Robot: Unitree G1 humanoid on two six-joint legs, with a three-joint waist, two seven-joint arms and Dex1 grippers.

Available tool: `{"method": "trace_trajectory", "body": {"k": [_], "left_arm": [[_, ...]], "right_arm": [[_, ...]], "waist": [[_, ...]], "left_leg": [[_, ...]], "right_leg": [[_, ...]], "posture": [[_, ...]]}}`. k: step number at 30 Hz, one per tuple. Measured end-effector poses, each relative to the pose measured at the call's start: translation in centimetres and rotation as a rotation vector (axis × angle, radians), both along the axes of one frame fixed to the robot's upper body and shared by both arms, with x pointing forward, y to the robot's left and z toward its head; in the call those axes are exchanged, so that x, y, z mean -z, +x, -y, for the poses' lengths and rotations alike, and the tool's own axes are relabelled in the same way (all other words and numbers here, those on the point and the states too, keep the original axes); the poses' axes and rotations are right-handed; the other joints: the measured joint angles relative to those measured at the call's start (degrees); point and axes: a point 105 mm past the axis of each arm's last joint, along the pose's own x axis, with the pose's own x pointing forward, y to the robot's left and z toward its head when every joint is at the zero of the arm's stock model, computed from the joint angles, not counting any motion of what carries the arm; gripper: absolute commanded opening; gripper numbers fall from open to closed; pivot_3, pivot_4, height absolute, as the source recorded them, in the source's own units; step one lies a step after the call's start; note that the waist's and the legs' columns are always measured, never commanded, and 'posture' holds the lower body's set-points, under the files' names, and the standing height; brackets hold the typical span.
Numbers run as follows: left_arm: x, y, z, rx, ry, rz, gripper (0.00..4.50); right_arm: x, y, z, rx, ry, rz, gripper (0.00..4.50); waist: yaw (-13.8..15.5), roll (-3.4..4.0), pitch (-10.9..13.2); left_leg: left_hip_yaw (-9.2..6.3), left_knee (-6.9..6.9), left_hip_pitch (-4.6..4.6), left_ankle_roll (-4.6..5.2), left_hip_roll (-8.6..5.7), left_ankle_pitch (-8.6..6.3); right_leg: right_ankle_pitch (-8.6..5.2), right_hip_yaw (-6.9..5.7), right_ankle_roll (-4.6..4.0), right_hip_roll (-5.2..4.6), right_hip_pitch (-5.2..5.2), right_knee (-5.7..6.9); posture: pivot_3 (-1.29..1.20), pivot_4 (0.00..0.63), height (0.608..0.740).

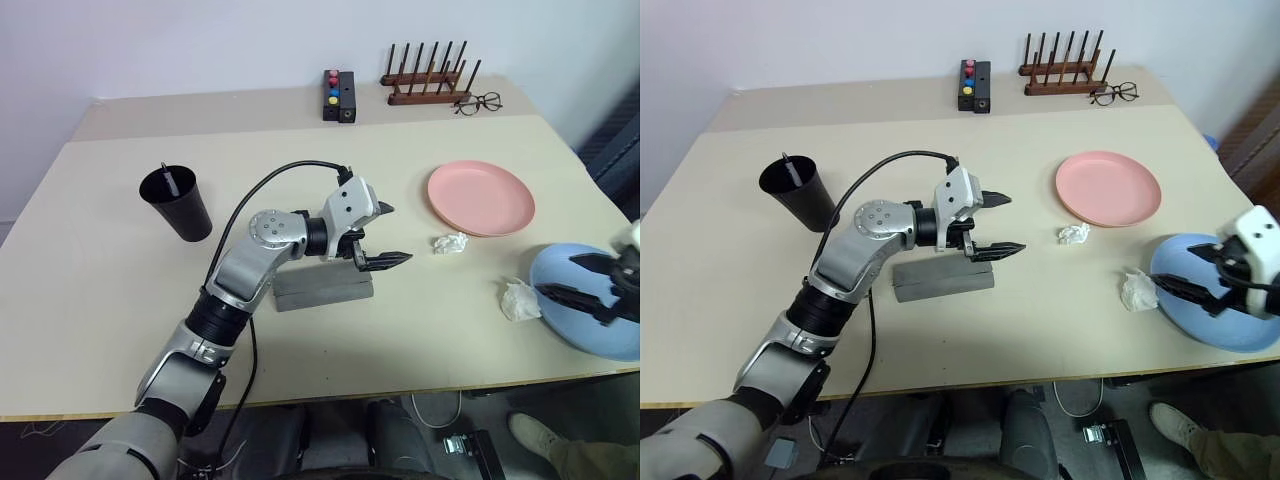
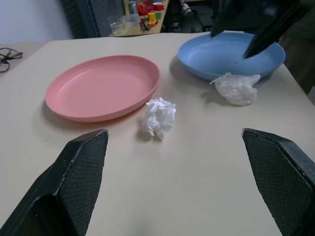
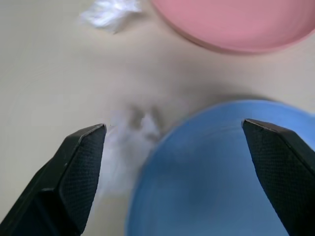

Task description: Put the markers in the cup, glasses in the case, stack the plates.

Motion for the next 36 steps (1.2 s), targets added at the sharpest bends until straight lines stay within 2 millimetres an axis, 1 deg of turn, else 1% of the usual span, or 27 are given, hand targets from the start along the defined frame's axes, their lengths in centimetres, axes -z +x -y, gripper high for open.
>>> {"method": "trace_trajectory", "body": {"k": [4,6,10,13,19,22,25,27,29,30,32,36], "left_arm": [[0.2,0.1,0.2,0.001,-0.004,-0.011,4.44],[0.4,0.2,0.2,-0.001,-0.003,-0.02,4.44],[0.3,0.2,0.2,0.004,-0.011,-0.01,4.44],[0.3,0.2,0.2,0.004,-0.01,-0.005,4.44],[0.3,0.2,0.1,0.002,-0.007,0.008,4.44],[0.4,0.3,-0.1,-0.006,-0.001,0.01,4.5],[0.5,0.4,-0.3,-0.015,0.004,0.009,4.5],[0.5,0.4,-0.5,-0.02,0.008,0.014,4.5],[0.5,0.4,-0.6,-0.023,0.009,0.017,4.5],[0.5,0.5,-0.6,-0.025,0.009,0.017,4.5],[0.5,0.4,-0.6,-0.025,0.008,0.015,4.5],[0.5,0.5,-0.6,-0.032,0.01,0.012,4.5]], "right_arm": [[0.4,-2.2,-0.2,-0.058,-0.012,-0.067,4.5],[0.8,-2.9,-0.3,-0.071,-0.026,-0.088,4.5],[2.7,-3.8,0.0,-0.056,-0.035,-0.102,4.5],[3.9,-3.4,0.6,-0.046,-0.081,-0.093,4.5],[5.4,-2.1,1.9,-0.029,-0.134,-0.057,4.5],[6.4,-1.6,2.4,-0.02,-0.155,-0.055,3.69],[6.9,-1.6,2.5,-0.019,-0.142,-0.074,2.18],[7.1,-1.6,2.4,-0.026,-0.137,-0.081,1.23],[7.1,-1.4,2.3,-0.032,-0.133,-0.078,0.17],[6.7,-1.2,2.4,-0.024,-0.139,-0.061,0.02],[6.3,-0.9,2.5,-0.02,-0.154,-0.035,0.02],[6.3,-0.5,2.5,-0.006,-0.167,-0.019,0.02]], "waist": [[0.08,0.0,0.0],[0.1,-0.03,0.02],[0.12,-0.09,0.05],[0.09,-0.07,0.04],[0.04,-0.05,0.03],[0.13,-0.02,0.01],[0.09,-0.03,0.02],[0.05,-0.03,0.02],[0.04,-0.02,0.01],[0.04,-0.05,0.02],[-0.08,-0.12,0.03],[0.01,-0.08,0.01]], "left_leg": [[0.0,-0.01,0.0,0.0,0.0,0.0],[0.0,0.0,0.0,0.0,0.0,0.0],[0.0,0.0,0.0,0.0,-0.01,0.0],[0.0,-0.01,0.0,-0.01,0.0,0.0],[0.01,-0.01,0.01,-0.02,-0.01,0.01],[0.01,-0.01,0.02,-0.02,-0.01,0.01],[0.01,-0.01,0.02,-0.02,-0.01,0.01],[0.01,-0.01,0.02,-0.02,0.0,0.01],[0.01,-0.01,0.02,-0.02,0.0,0.01],[0.01,-0.01,0.02,-0.02,0.0,0.01],[0.01,-0.01,0.05,-0.02,0.01,0.01],[0.01,-0.01,0.05,-0.02,0.0,0.01]], "right_leg": [[0.0,0.0,0.0,-0.01,0.01,-0.02],[0.0,0.0,0.0,-0.02,0.01,-0.02],[0.0,0.01,0.0,-0.04,0.01,-0.03],[0.0,0.01,0.0,-0.03,0.01,-0.03],[0.0,0.02,0.0,-0.03,0.01,-0.03],[0.0,0.02,0.0,-0.03,0.01,-0.03],[0.0,0.02,0.0,-0.03,0.01,-0.03],[0.0,0.02,0.0,-0.03,0.01,-0.03],[0.0,0.02,0.0,-0.02,0.01,-0.03],[0.0,0.02,0.0,-0.02,0.02,-0.03],[0.0,0.03,0.0,0.0,0.04,-0.03],[0.0,0.04,0.0,-0.01,0.03,-0.03]], "posture": [[0.0,0.15,0.74],[0.0,0.15,0.74],[0.0,0.15,0.74],[0.0,0.15,0.74],[0.0,0.15,0.74],[0.0,0.15,0.74],[0.0,0.15,0.74],[0.0,0.15,0.74],[0.0,0.15,0.74],[0.0,0.15,0.74],[0.0,0.15,0.74],[0.0,0.15,0.74]]}}
